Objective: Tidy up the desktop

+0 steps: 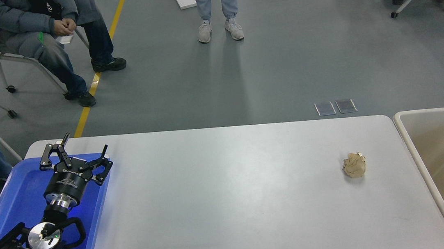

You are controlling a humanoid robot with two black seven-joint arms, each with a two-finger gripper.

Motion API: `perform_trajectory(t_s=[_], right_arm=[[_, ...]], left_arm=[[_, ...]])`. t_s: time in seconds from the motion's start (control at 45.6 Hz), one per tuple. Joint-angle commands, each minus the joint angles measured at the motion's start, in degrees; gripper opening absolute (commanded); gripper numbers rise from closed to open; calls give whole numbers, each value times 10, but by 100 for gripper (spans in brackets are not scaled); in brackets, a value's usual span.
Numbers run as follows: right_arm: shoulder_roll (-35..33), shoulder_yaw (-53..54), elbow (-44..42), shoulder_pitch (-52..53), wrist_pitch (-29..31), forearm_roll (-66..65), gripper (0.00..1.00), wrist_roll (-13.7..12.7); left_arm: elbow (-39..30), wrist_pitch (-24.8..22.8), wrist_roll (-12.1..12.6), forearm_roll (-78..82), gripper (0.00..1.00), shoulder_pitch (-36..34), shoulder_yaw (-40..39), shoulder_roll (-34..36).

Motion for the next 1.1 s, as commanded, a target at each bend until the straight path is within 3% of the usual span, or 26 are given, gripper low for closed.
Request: perform_trajectory(t_s=[0.0,0.088,0.219,0.307,0.329,0.373,0.614,0.856,1.075], right_arm=[[6,15,-11,-22,-20,3,22,-12],[5,15,-11,-25,-20,3,27,-12],[4,16,-10,-24,-20,5,47,-12],[1,18,-10,-18,-22,5,77,-11],[-1,20,-9,-16,-22,6,89,-11],[-2,27,-8,-16,-22,8,96,-11],[-17,62,10,10,-13,8,98,-11],[-89,59,136,122,-6,3,100,-11],[-143,48,206,251,96,-22,100,-12]], left_arm=[[0,0,0,0,100,0,0,0],[0,0,0,0,100,0,0,0],[0,0,-1,0,100,0,-1,0],[0,0,-1,0,100,0,0,0],[0,0,0,0,100,0,0,0],[0,0,0,0,100,0,0,0],[0,0,-1,0,100,0,0,0],[0,0,-1,0,100,0,0,0],[0,0,0,0,100,0,0,0]])
